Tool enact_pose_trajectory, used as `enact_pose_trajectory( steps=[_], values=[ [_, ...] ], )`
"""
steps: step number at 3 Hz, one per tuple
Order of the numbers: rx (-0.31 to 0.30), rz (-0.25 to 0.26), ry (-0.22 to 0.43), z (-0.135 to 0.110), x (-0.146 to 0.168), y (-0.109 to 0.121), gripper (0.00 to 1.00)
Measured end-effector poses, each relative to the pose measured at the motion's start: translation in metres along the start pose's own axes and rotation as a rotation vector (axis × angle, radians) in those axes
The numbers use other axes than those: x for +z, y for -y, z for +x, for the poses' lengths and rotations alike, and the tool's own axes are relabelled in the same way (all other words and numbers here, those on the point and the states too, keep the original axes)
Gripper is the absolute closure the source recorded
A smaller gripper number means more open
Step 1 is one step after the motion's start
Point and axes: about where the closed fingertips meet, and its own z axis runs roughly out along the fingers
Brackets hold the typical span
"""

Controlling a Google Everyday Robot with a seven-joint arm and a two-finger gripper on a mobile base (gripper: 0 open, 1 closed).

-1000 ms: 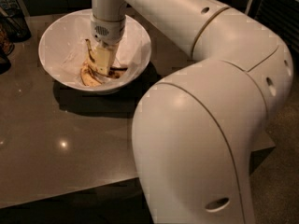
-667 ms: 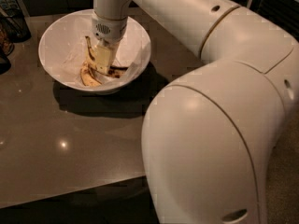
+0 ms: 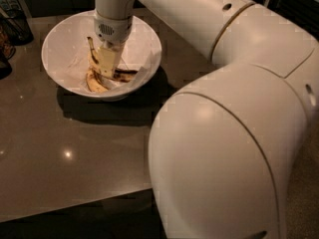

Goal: Pick banana from white bowl

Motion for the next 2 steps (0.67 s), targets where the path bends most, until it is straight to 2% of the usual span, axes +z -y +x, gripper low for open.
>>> enact_pose_trajectory(
  steps=[1,2],
  values=[
    [0.007,0.068,-0.006,-0.001,-0.029,-0.012,1.0],
    [0.004,0.116,0.002,0.004,-0.062,-0.035,1.0]
  ],
)
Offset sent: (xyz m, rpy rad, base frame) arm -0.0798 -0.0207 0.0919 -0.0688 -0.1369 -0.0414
